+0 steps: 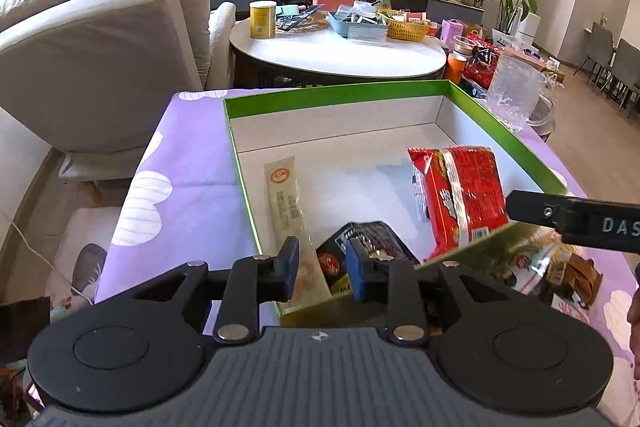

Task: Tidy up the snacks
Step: 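Lower the red bag and black pack into the green box and release both, then grasp the orange snack bag with the right tool while the left tool grasps a small red pack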

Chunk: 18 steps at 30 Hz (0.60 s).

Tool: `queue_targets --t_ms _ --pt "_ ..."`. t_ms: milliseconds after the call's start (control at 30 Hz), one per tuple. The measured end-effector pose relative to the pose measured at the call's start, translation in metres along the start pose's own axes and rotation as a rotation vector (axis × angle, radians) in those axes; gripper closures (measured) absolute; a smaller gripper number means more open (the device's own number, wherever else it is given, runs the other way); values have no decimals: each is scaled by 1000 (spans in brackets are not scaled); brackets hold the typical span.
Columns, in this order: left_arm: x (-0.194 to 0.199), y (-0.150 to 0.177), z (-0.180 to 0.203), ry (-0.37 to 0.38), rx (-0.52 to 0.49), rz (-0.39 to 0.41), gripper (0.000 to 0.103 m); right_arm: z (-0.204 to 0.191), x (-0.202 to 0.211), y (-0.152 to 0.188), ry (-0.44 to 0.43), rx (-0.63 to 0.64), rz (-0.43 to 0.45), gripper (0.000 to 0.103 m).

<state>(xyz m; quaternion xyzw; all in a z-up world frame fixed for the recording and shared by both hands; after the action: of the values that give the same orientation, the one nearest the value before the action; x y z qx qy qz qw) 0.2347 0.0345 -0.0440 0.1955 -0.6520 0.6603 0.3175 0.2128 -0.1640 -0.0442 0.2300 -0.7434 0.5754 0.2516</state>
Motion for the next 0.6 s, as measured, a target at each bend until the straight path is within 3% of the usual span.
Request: queue_targets --t_ms 433,600 --pt "32 18 -3 -2 -4 30 75 0 29 28 -30 -12 -37 30" --pt "37 25 -7 -7 14 21 75 -19 41 51 -113 100 -85 30"
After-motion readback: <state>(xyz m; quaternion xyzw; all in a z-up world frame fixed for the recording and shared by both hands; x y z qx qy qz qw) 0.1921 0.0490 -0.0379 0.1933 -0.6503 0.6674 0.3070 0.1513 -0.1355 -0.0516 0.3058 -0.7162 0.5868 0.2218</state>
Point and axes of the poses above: each gripper's, at about its wrist camera, not at the fingertips, and x roughly against the way its jaws point, z to its right, y to its underside, the point moved 6 cm from there along -x, roughly the way its jaws point, and after that the axes turned 1 degree about z, right-handed, at the moved point
